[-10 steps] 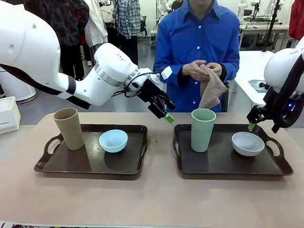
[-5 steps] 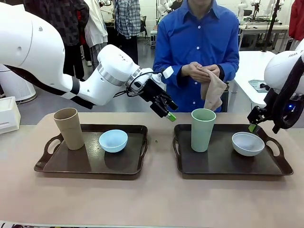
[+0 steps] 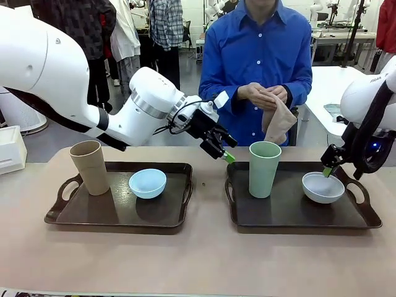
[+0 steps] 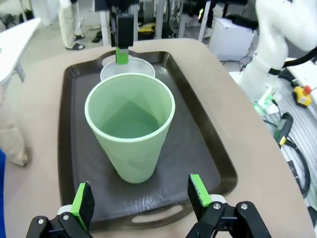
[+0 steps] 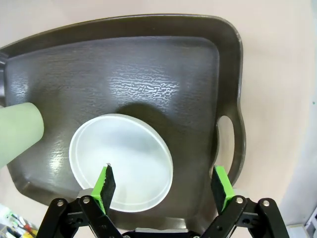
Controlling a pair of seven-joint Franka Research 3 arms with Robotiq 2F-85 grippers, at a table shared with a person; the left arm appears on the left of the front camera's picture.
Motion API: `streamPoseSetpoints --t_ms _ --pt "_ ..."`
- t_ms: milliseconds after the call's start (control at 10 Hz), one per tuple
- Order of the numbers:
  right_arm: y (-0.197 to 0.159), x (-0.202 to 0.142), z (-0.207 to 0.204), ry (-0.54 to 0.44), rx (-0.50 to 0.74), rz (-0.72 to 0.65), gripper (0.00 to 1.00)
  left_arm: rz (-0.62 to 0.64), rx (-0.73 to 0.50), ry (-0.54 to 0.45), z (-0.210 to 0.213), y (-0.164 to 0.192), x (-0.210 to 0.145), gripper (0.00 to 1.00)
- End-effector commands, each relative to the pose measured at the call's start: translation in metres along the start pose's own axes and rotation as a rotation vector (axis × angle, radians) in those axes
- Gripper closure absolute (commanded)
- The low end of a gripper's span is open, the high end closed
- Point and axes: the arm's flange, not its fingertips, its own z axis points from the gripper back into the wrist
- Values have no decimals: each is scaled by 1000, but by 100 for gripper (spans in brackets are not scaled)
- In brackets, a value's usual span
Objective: Set up a tray with a mat and arrange the tableware.
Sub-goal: Pick up the Picnic Bowl and Reusable plastic cup from the Handle tray in front of the human's position and hold them in the air.
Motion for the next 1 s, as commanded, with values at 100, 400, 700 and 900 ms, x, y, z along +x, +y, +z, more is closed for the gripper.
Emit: streamPoseSetpoints --t_ms 100,400,700,900 --pt "-1 -2 -17 -33 -23 -36 0 -32 14 -67 -33 -9 -15 0" --pt "-5 2 -30 -71 -5 -33 0 -34 23 -104 -45 7 -33 0" --pt "4 2 -41 -48 -7 0 0 -67 39 -128 -61 18 -37 0" --pt "10 0 -43 -41 -15 13 0 -61 15 -114 -70 25 -39 0"
